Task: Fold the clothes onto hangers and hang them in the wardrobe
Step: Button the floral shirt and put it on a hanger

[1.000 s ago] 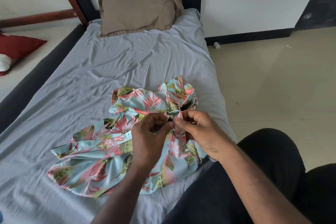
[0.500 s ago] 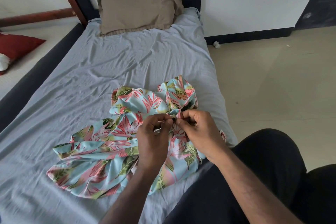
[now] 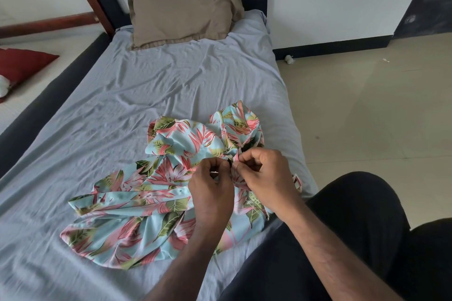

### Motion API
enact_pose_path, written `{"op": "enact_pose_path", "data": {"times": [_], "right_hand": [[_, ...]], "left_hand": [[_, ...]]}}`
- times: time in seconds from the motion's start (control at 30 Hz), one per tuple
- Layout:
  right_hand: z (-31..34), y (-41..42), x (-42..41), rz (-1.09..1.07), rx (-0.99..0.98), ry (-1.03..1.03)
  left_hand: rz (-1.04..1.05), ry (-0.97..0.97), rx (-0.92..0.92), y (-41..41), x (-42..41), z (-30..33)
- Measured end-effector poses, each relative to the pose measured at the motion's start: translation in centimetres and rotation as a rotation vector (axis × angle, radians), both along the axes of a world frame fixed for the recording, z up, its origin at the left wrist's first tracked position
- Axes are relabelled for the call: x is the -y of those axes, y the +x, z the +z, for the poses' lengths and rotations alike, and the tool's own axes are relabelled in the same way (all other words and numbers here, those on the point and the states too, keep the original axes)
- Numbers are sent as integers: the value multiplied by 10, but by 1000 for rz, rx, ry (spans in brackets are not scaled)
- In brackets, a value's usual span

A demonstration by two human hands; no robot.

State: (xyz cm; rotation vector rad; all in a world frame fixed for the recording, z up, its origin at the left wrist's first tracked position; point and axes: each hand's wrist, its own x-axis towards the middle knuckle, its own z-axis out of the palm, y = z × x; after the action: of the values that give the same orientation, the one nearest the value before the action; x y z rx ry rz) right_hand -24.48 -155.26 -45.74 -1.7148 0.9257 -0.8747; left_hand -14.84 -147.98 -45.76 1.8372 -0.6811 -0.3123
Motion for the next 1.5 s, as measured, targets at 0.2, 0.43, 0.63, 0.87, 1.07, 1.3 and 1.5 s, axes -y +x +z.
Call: {"op": "enact_pose_path", "data": {"times": [0.2,0.43,0.63,0.87,1.07,1.3,1.5], "right_hand": [[0,0,-2,-32,-12,13],[1,-2,2,89,188,334],[1,-2,5,120,361,572],[3,-4,5,146,392,595],[0,-3,3,100,227,279],[-3,-4,5,91,116,43],[-1,-4,3,72,64,-142]], "left_hand": [[14,3,13,-2,2,4],[-182,-153,-218,-4,2,6],[-168,-173,-20,-3,3,10],[-172,-133,9,-1,0,12],[-87,-148,-98,-3,0,13],[8,-119,-110,-6,2,7],[-2,-100,-131,4,1,10]]}}
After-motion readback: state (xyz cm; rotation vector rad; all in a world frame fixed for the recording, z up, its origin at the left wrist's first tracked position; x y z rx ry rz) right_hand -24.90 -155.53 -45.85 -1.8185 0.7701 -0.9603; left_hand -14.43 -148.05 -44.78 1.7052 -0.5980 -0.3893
